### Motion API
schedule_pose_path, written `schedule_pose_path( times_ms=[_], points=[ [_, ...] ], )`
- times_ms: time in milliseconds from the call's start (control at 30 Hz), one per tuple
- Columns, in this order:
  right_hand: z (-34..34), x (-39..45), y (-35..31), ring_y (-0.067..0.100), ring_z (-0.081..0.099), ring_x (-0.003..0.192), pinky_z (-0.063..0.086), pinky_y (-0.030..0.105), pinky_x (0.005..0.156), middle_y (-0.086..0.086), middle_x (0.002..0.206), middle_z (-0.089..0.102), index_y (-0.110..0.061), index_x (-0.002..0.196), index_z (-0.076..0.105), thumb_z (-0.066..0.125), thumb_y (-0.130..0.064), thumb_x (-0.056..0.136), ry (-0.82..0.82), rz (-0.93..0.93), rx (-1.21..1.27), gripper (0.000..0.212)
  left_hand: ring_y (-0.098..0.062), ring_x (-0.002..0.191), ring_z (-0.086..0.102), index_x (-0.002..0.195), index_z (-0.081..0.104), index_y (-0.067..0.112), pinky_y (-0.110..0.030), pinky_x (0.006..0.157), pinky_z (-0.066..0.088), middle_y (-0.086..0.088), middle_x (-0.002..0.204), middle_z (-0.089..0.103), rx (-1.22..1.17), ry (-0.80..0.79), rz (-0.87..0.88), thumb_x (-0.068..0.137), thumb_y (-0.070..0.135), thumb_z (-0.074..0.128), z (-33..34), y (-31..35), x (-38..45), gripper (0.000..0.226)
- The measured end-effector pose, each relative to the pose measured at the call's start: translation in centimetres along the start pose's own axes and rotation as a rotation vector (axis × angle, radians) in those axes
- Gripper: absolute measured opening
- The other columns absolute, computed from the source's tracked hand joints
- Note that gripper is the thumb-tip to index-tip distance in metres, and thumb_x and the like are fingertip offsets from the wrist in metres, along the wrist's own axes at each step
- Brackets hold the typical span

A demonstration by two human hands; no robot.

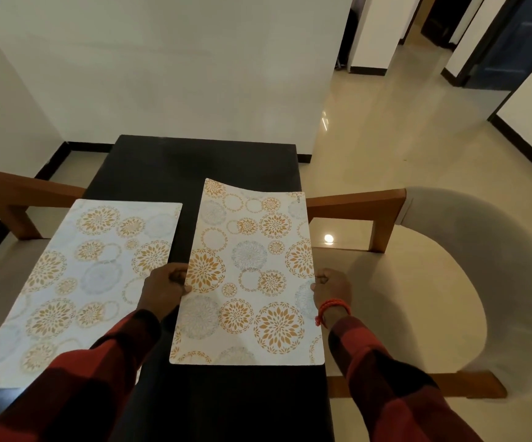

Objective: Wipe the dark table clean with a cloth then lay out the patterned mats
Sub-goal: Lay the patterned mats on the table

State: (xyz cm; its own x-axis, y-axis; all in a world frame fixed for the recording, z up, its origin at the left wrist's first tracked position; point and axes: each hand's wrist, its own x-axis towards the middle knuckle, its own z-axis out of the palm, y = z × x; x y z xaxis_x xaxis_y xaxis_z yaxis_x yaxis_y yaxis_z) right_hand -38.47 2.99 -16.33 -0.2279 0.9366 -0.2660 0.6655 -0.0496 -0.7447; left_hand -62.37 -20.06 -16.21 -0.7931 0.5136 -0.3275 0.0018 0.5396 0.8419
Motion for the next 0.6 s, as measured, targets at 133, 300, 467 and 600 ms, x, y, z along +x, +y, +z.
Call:
schedule_pose_path(
  times_ms=[133,300,467,600],
  points=[
    [1.3,0.3,0.9,0.026,0.066,0.093,0.052,0.028,0.083,0.011,0.101,0.073,-0.006,0.109,0.073,0.062,0.009,0.087,0.005,0.019,-0.036,0.029,-0.017,0.096,0.07,0.102,0.071,0.025,-0.042,0.089,0.058,0.01,0.092,0.074,0.034,0.027,-0.013,0.081,-0.011,0.071,0.8,-1.4,0.2,0.042],
    [2.4,0.3,1.9,0.027,0.067,0.096,0.056,0.036,0.088,0.011,0.107,0.073,-0.008,0.111,0.073,0.062,0.007,0.088,0.012,0.074,-0.037,0.03,-0.01,0.09,0.069,0.102,0.072,0.026,-0.043,0.089,0.058,0.012,0.091,0.074,0.076,0.019,-0.021,0.082,-0.009,0.071,0.9,-2.5,0.5,0.04],
    [2.3,0.4,2.0,0.023,0.062,0.08,0.053,0.029,0.074,0.007,0.089,0.071,-0.008,0.093,0.075,0.059,0.007,0.086,0.079,0.096,-0.066,0.023,-0.014,0.087,0.07,0.102,0.069,0.025,-0.046,0.086,0.06,0.007,0.092,0.073,0.184,-0.036,0.025,0.08,-0.002,0.079,1.3,-2.7,0.5,0.036],
    [2.5,0.0,1.8,0.022,0.044,0.062,0.027,0.019,0.05,-0.006,0.054,0.042,-0.021,0.053,0.041,0.052,0.011,0.079,0.114,0.081,-0.107,0.043,-0.006,0.079,0.069,0.103,0.072,0.025,-0.036,0.082,0.06,0.015,0.086,0.072,0.215,-0.018,0.048,0.08,-0.004,0.077,1.8,-2.8,0.2,0.037]
  ],
)
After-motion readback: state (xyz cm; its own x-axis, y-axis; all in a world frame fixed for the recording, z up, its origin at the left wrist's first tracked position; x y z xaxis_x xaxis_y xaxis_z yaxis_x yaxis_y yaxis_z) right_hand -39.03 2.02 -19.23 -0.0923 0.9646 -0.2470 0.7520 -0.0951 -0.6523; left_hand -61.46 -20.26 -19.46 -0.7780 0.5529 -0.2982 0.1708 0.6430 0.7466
